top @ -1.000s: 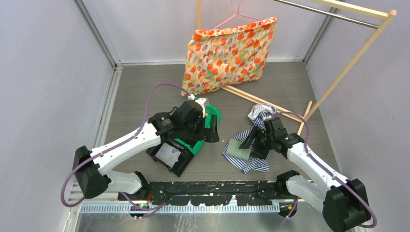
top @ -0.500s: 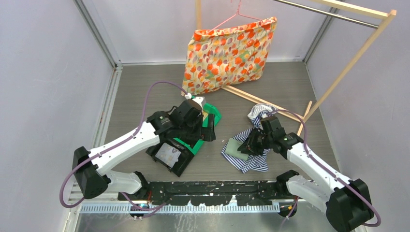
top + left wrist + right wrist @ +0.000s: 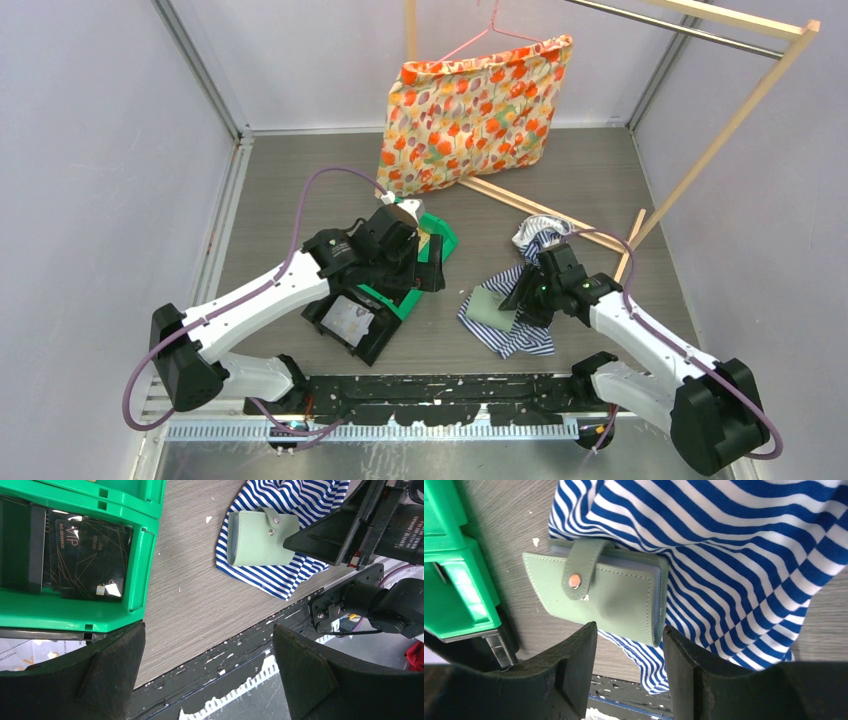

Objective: Take the credit cards out of the card holder
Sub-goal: Open the card holder at the center of the board.

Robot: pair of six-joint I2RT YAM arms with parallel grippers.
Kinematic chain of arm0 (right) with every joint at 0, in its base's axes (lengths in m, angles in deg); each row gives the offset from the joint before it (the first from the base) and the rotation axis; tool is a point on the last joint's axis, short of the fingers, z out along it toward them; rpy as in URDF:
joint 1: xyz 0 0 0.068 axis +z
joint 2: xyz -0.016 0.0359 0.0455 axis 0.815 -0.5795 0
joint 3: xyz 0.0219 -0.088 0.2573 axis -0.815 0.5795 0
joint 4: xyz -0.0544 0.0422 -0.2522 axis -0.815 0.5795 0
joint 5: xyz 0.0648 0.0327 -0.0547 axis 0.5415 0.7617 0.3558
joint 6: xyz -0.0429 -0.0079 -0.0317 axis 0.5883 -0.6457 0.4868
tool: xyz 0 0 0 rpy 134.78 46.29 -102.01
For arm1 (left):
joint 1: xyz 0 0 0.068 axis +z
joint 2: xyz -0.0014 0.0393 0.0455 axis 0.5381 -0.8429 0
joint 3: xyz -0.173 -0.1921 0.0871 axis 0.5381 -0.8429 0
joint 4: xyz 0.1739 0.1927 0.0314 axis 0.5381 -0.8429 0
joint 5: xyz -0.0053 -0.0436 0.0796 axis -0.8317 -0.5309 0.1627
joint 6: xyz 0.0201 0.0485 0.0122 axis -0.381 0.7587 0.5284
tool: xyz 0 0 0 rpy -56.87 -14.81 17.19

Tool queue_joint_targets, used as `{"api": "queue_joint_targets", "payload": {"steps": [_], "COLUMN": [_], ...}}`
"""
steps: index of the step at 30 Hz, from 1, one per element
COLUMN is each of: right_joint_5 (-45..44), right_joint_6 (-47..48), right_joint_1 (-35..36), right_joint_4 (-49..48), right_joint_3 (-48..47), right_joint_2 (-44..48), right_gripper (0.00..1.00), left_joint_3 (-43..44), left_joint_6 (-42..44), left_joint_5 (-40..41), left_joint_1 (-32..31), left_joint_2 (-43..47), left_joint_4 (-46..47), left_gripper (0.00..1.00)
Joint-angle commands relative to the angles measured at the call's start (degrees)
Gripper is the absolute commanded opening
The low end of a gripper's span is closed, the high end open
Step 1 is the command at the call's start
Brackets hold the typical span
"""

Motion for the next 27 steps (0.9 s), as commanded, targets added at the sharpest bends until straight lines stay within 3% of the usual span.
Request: {"api": "queue_joint_targets", "payload": {"steps": [1, 3, 5, 10, 19, 27], "right_joint_5": [-0.57, 0.69, 1.84, 1.92, 3.92, -2.65], "right_joint_6": [0.26, -0.05, -0.02, 0.38, -1.85, -1.21], "right_joint_1": [-0.22, -0.28, -0.3, -0.25, 0.08, 5.88], "right_joint_4": [-4.43, -6.5, -8.69, -9.05, -4.66, -6.74], "right_joint_3": [1.59, 2.44, 3.02, 2.37, -2.57, -4.16], "right_joint_2": [-2.29, -3.06, -3.39, -1.14, 9.17, 11.95], "right_gripper": [0.57, 0.55, 0.47, 0.03, 0.01, 0.01], "left_joint_3": [1.66, 1.25, 1.0, -0.08, 1.1, 3.22], "left_joint_6": [0.26, 0.09, -0.11, -0.8, 0.21, 0.93], "left_joint_5": [0.31, 0.28, 0.29, 0.59, 4.31, 7.33], "left_joint_1": [0.19, 0.19, 0.19, 0.19, 0.19, 1.22], "left_joint_2": [1.33, 1.4, 1.46, 2.03, 2.7, 4.87], "left_joint_4": [0.14, 0.42, 0.54, 1.15, -1.04, -3.41], "left_gripper": [1.0, 1.0, 1.0, 1.0, 1.0, 1.0]}}
